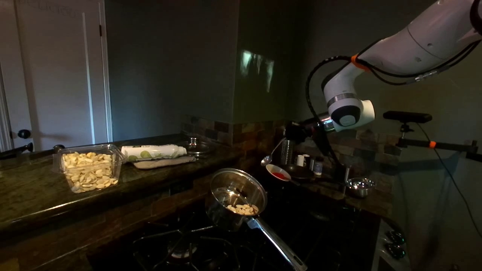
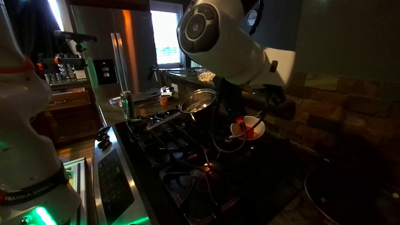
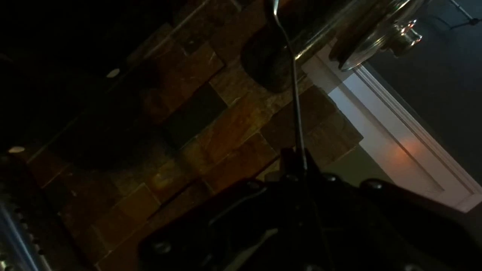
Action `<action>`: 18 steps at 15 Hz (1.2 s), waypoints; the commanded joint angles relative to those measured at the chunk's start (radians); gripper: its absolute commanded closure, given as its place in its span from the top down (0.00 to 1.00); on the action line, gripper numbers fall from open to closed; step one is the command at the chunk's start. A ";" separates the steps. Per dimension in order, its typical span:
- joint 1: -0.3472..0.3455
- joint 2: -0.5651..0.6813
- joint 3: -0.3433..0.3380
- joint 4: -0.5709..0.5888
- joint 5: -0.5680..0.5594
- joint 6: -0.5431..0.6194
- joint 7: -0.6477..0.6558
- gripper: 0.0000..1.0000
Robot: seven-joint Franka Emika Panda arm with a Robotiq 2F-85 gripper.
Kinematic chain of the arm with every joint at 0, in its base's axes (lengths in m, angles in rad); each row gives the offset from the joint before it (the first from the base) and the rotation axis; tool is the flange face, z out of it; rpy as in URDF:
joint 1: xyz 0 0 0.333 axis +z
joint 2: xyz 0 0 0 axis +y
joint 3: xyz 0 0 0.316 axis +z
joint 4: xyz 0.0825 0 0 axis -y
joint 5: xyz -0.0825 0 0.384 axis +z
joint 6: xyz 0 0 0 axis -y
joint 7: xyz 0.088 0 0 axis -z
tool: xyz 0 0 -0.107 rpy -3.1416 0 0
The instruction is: Use the spoon to mix the objects inside of the pot
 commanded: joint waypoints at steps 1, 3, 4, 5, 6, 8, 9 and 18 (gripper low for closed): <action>-0.015 0.051 -0.024 0.025 -0.085 -0.125 0.177 0.01; -0.022 0.066 -0.033 0.037 -0.113 -0.170 0.238 0.01; -0.031 0.074 -0.041 0.043 -0.116 -0.203 0.266 0.01; -0.039 0.081 -0.048 0.048 -0.115 -0.236 0.292 0.01; -0.051 0.087 -0.058 0.049 -0.097 -0.273 0.309 0.01; -0.067 0.088 -0.071 0.040 -0.065 -0.331 0.311 0.01; -0.048 0.073 -0.061 0.032 -0.084 -0.269 0.285 0.01; -0.069 0.098 -0.076 0.056 -0.192 -0.442 0.356 0.01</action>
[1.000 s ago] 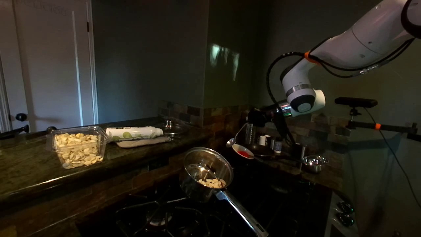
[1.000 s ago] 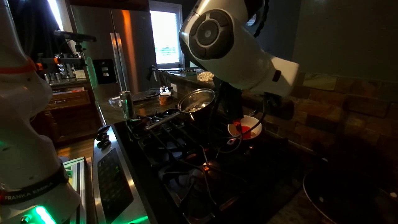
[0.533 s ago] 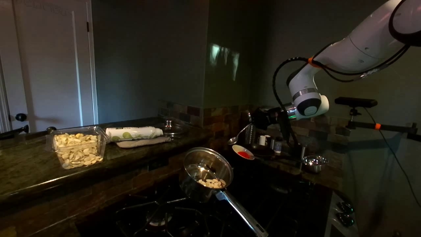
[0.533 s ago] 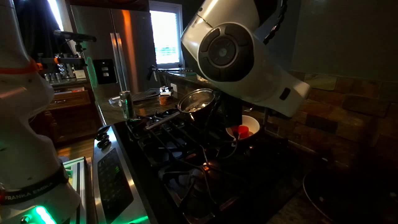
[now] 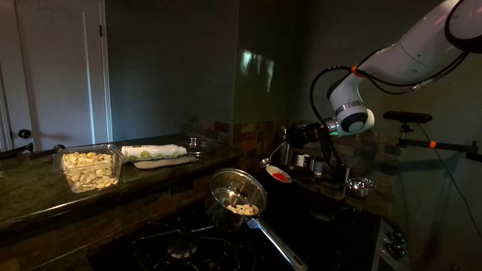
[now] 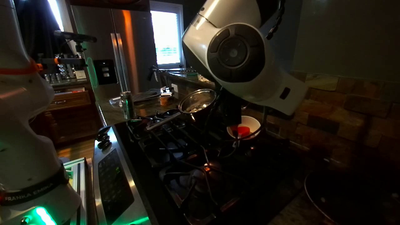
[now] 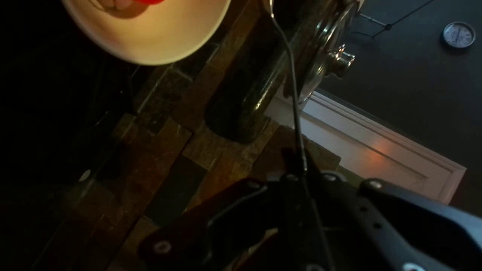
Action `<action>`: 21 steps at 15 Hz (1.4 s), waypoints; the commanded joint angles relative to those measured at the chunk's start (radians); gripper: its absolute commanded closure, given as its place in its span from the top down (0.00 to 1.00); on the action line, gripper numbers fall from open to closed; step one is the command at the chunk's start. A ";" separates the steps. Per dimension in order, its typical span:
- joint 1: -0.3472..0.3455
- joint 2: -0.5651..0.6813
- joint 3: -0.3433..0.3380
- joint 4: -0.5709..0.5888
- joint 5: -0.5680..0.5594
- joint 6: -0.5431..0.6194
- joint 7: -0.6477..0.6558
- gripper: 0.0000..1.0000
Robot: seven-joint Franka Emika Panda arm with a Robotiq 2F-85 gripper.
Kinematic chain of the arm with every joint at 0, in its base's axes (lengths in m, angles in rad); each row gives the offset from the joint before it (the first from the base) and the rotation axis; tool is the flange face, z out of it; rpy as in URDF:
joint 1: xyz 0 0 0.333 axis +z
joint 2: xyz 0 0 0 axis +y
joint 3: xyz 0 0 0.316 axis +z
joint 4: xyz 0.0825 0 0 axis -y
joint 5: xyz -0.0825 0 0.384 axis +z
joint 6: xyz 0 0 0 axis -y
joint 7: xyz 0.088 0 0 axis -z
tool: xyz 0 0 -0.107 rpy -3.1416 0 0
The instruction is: Use the spoon to mix the objects inside of the pot
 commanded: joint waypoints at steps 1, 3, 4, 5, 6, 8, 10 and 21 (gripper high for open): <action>-0.017 0.026 -0.015 0.028 -0.059 -0.105 0.066 0.01; -0.024 0.047 -0.021 0.052 -0.053 -0.103 0.070 0.01; -0.021 0.058 -0.022 0.065 -0.029 -0.041 0.035 0.01; -0.025 0.066 -0.026 0.075 -0.033 -0.035 0.028 0.01; -0.031 0.080 -0.031 0.091 -0.045 -0.037 0.029 0.01; -0.040 0.107 -0.039 0.120 -0.077 -0.047 0.030 0.01; -0.044 0.123 -0.040 0.132 -0.105 -0.046 0.018 0.01; 0.007 0.094 0.010 0.057 -0.072 0.107 -0.185 0.01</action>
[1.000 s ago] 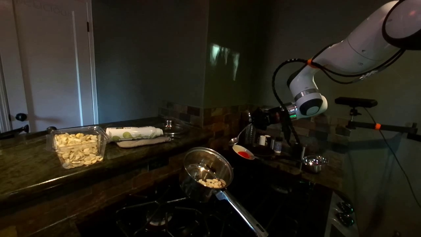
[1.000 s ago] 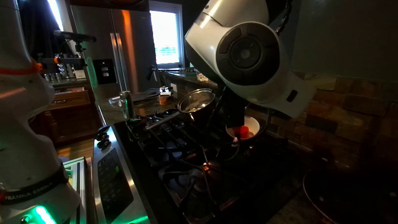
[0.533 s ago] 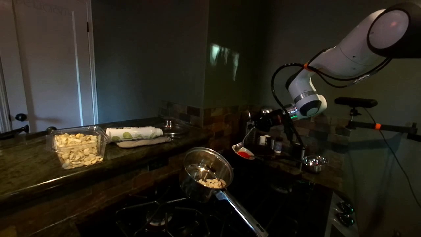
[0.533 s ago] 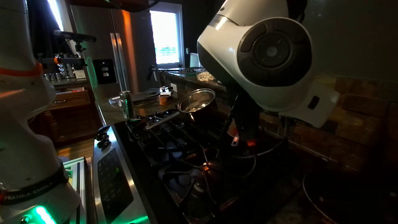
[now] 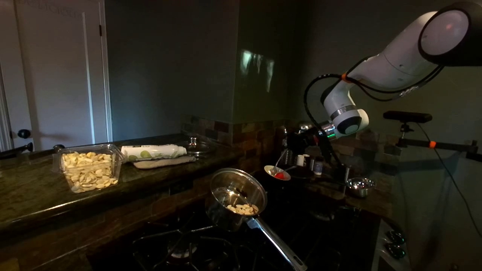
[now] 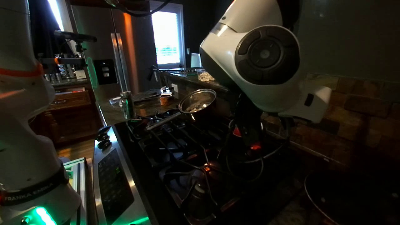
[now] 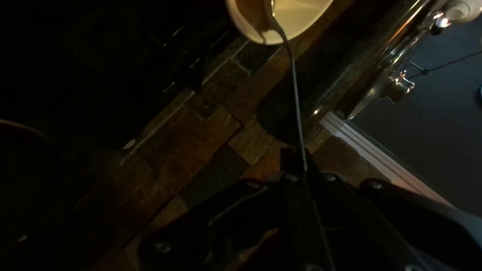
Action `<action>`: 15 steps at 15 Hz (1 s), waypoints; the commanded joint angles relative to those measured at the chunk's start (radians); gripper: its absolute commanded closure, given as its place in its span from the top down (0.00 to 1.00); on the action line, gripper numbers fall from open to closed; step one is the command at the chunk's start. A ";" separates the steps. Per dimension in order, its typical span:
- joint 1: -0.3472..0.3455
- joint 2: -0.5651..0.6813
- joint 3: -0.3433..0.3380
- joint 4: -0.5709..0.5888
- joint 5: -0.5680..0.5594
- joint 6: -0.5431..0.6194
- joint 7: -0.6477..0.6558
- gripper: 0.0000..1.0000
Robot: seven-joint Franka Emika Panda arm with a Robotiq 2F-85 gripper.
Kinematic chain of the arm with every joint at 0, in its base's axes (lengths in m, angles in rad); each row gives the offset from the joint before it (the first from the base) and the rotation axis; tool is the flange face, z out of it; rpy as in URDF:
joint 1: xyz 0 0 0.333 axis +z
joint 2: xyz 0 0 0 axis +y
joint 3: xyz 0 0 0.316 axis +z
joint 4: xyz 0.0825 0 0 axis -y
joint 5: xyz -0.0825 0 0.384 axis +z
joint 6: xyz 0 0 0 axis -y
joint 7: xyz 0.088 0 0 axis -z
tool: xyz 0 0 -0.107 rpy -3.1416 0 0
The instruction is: Use the spoon to mix the objects inside of the pot
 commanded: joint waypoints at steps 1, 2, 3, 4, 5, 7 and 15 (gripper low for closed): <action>0.033 -0.024 0.025 -0.056 0.021 0.086 -0.071 0.01; 0.040 -0.025 0.031 -0.063 0.016 0.102 -0.079 0.01; 0.049 -0.026 0.036 -0.069 0.003 0.124 -0.082 0.01; 0.056 -0.025 0.039 -0.074 -0.023 0.141 -0.080 0.28; 0.063 -0.026 0.043 -0.076 -0.029 0.154 -0.083 0.29; 0.071 -0.027 0.048 -0.082 -0.039 0.180 -0.083 0.43; 0.069 -0.036 0.051 -0.077 -0.043 0.236 -0.082 0.99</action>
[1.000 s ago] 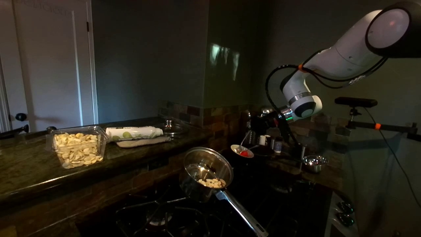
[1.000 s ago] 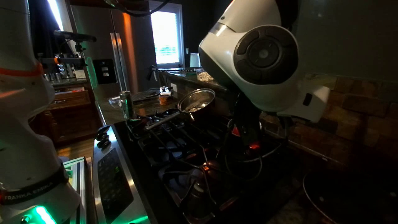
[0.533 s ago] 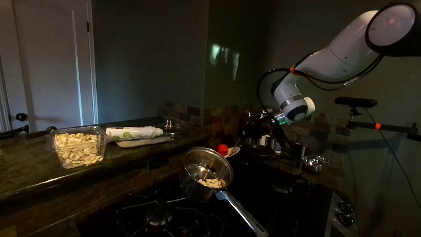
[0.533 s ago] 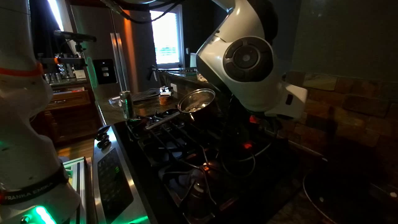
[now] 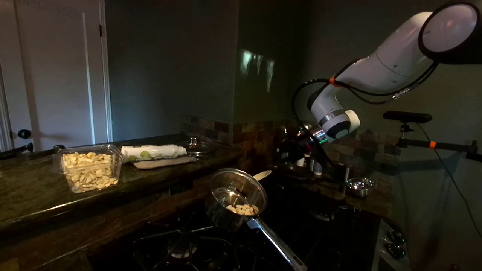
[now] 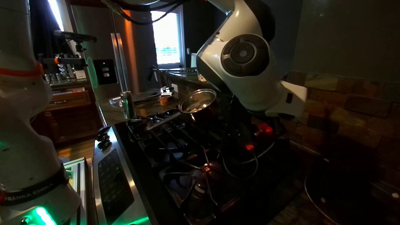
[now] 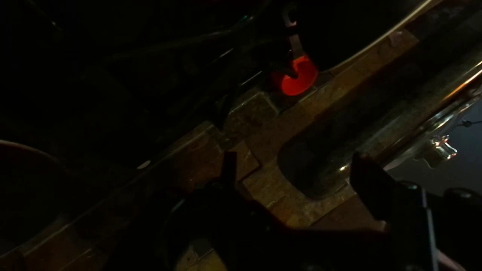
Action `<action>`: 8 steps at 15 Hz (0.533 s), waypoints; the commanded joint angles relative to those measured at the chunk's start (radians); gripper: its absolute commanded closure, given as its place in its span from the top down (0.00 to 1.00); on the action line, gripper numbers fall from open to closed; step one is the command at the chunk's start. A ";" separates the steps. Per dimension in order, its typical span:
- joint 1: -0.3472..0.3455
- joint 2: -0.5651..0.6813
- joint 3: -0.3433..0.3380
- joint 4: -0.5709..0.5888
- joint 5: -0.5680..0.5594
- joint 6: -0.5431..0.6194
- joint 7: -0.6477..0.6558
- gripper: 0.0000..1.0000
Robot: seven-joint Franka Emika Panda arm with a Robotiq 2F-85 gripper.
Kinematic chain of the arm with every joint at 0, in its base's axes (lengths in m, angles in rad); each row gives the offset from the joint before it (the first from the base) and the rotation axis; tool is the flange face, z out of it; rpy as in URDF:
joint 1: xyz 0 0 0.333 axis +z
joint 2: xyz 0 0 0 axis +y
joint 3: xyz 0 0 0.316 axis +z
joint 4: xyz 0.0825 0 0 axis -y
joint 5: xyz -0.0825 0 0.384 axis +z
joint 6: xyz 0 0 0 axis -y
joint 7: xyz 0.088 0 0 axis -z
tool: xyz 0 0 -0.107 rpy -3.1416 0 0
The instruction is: Use the spoon to mix the objects inside of the pot
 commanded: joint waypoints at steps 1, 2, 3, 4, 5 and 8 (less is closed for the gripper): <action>-0.001 -0.040 0.003 -0.024 0.003 0.034 0.010 1.00; -0.001 -0.065 0.002 -0.036 0.003 0.030 0.044 1.00; -0.002 -0.094 0.003 -0.053 0.004 0.012 0.056 1.00; -0.002 -0.127 0.002 -0.074 -0.008 -0.001 0.044 1.00; -0.003 -0.166 0.002 -0.099 -0.025 -0.026 0.021 1.00; -0.014 -0.303 -0.011 -0.190 -0.118 -0.165 -0.055 1.00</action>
